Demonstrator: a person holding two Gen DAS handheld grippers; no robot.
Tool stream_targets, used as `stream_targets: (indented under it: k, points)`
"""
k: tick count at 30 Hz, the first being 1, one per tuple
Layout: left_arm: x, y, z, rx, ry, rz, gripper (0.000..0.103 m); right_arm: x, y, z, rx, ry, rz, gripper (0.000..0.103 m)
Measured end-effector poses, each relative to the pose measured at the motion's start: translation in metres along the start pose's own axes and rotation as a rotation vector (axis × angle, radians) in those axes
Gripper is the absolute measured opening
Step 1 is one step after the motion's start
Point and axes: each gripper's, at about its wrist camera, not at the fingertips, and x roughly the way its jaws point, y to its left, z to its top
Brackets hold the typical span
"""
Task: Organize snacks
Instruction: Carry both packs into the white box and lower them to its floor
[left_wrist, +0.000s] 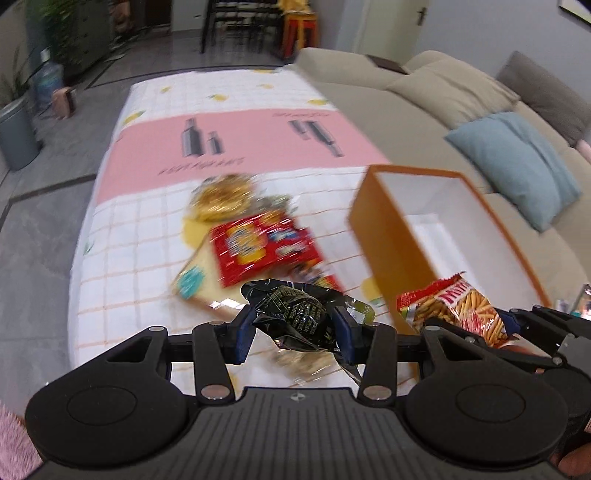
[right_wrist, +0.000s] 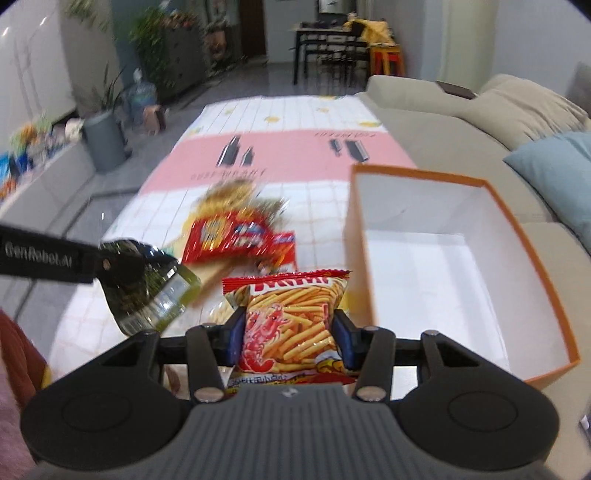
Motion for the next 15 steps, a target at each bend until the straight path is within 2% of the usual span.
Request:
stream_targets:
  k: [8, 11, 15]
  points:
    - [0.005, -0.068, 0.031, 0.195, -0.02, -0.077, 0.051, -0.027, -0.056, 0.018, 0.098, -0.051, -0.065, 0.047]
    - [0.014, -0.098, 0.039, 0.286, 0.007, -0.098, 0.051, -0.024, -0.082, 0.023, 0.168, -0.035, -0.097, 0.047]
    - [0.037, -0.139, 0.044, 0.439, 0.09, -0.093, 0.051, -0.011, -0.115, 0.024, 0.232, 0.015, -0.109, 0.047]
